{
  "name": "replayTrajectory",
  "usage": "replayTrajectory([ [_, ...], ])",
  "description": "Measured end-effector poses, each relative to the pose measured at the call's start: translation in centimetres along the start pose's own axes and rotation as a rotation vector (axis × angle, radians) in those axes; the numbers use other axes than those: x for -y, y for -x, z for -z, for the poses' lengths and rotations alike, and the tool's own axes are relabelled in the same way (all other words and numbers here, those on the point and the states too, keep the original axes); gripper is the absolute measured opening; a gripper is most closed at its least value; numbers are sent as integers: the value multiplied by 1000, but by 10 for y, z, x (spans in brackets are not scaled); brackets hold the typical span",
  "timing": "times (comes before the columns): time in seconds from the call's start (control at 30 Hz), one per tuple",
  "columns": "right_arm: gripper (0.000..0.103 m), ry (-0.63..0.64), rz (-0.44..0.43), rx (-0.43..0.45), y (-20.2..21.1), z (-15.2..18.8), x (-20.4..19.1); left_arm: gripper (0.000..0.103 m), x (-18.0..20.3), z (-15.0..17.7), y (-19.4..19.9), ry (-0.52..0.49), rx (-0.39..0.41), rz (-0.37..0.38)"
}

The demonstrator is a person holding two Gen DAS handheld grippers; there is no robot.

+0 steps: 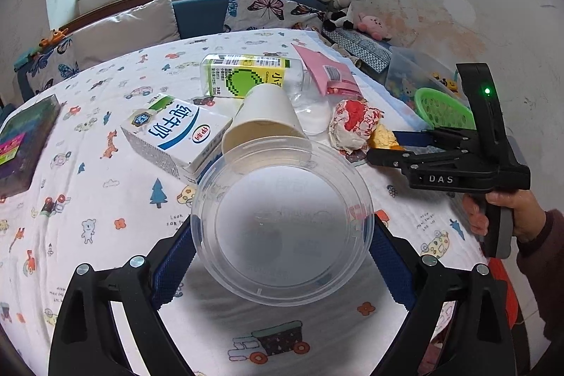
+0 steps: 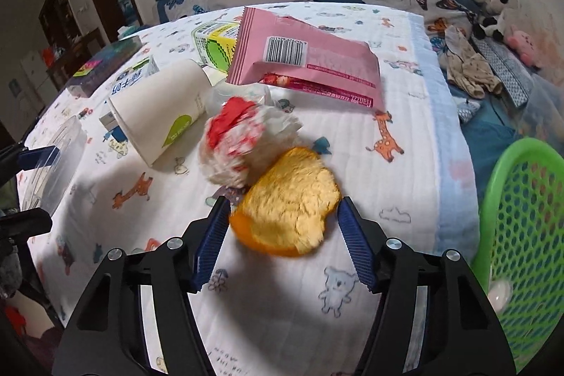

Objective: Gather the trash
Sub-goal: 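Lift the clear lid with the left tool while the right tool grasps the orange peel, then carry the orange peel into the green basket with the right tool while the left tool drops the lid in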

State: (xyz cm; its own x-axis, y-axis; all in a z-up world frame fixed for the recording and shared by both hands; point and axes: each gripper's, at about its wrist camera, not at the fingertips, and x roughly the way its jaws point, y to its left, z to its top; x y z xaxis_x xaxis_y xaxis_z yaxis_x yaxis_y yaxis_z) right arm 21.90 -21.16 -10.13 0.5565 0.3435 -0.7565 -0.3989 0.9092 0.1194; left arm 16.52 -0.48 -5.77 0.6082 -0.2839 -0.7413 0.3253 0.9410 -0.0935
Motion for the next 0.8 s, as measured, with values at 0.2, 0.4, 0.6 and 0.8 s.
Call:
replayTrajectory([
  [0.2, 52, 9, 19, 14, 3, 2, -1, 89, 3, -2, -1, -8, 6, 8],
  [0.4, 43, -2, 30, 38, 12, 3, -1, 89, 8, -5, 3, -16, 18, 15],
  [0.6, 42, -17, 27, 37, 15, 6, 0, 89, 12, -5, 7, -21, 29, 21],
  [0.8, 50, -36, 14, 25, 9, 7, 2, 89, 13, -5, 8, -22, 30, 16],
])
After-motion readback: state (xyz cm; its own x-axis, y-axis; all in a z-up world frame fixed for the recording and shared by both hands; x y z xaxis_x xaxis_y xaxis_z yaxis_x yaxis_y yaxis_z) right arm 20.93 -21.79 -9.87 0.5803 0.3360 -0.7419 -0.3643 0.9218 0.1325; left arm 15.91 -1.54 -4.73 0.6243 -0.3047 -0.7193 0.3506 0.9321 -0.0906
